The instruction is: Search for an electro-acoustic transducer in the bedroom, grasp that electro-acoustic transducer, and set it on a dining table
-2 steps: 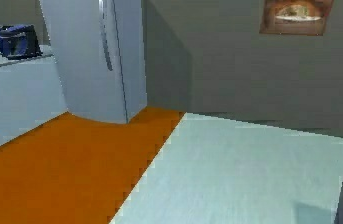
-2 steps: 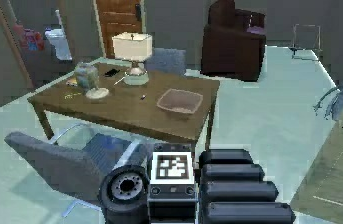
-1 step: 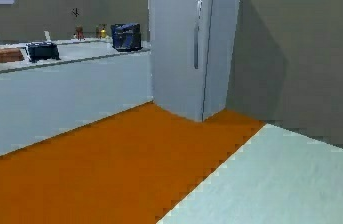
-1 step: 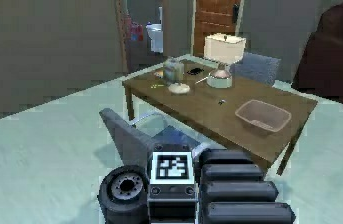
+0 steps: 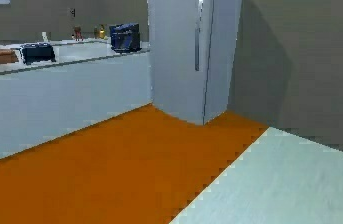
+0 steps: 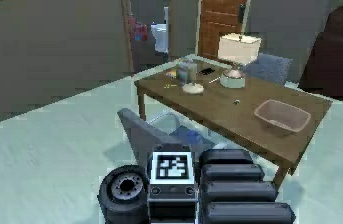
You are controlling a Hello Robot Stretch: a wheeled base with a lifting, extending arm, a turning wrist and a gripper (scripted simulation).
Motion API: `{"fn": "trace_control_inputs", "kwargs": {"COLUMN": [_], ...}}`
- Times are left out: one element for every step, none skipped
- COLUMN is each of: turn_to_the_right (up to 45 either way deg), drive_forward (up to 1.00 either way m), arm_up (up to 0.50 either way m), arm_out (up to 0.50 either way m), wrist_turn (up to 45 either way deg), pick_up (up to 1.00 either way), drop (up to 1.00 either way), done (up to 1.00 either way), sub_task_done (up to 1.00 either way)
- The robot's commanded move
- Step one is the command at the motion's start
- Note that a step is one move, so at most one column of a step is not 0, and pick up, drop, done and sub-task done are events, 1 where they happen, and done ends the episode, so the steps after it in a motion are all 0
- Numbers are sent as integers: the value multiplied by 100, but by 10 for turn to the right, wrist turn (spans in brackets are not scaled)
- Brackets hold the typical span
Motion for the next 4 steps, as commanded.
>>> {"fn": "trace_control_inputs", "kwargs": {"turn_to_the_right": [450,30,0,60], "drive_forward": [0,0,100,0], "arm_up": [0,0,0,0], "arm_out": [0,0,0,0], "wrist_turn": [0,0,0,0], "pick_up": [0,0,0,0], "drop": [0,0,0,0], "done": [0,0,0,0], "sub_task_done": [0,0,0,0]}}
